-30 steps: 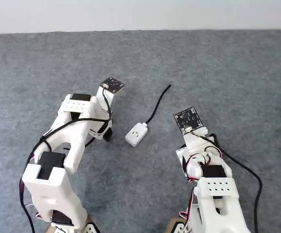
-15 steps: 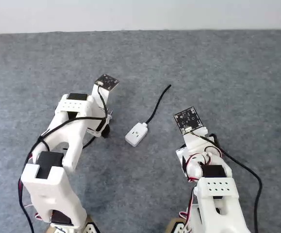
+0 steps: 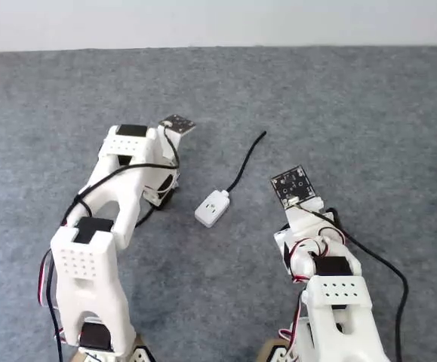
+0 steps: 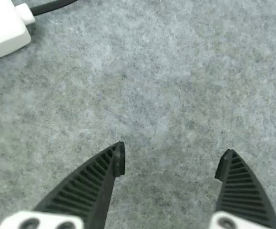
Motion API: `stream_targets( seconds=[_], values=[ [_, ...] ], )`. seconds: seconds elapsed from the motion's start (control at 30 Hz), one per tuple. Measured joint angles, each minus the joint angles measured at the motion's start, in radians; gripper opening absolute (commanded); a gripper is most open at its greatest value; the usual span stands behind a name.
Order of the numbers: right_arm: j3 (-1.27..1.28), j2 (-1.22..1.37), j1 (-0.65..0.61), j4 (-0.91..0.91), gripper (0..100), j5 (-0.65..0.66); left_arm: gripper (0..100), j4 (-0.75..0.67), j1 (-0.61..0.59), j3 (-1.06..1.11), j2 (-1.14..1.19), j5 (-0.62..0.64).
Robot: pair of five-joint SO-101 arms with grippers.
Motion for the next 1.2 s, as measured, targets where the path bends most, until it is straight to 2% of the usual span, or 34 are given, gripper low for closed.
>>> stream_targets(
  seconds=[0.3,0.43,0.9,1.1,1.2],
  values=[
    [0.000,0.000,0.000,0.000,31.4,0.000,1,0.000,0.000,0.005,-0.012,0.000],
    [0.000,0.000,0.000,0.000,31.4,0.000,1,-0.041,-0.018,0.094,-0.101,0.005],
    [0.000,0.000,0.003,0.000,31.4,0.000,1,-0.439,-0.020,0.741,-0.822,0.005],
    [0.000,0.000,0.000,0.000,31.4,0.000,1,-0.514,-0.009,0.882,-1.010,0.006],
    [0.000,0.000,0.003,0.000,31.4,0.000,1,-0.517,0.048,0.931,-1.063,-0.017]
  ],
)
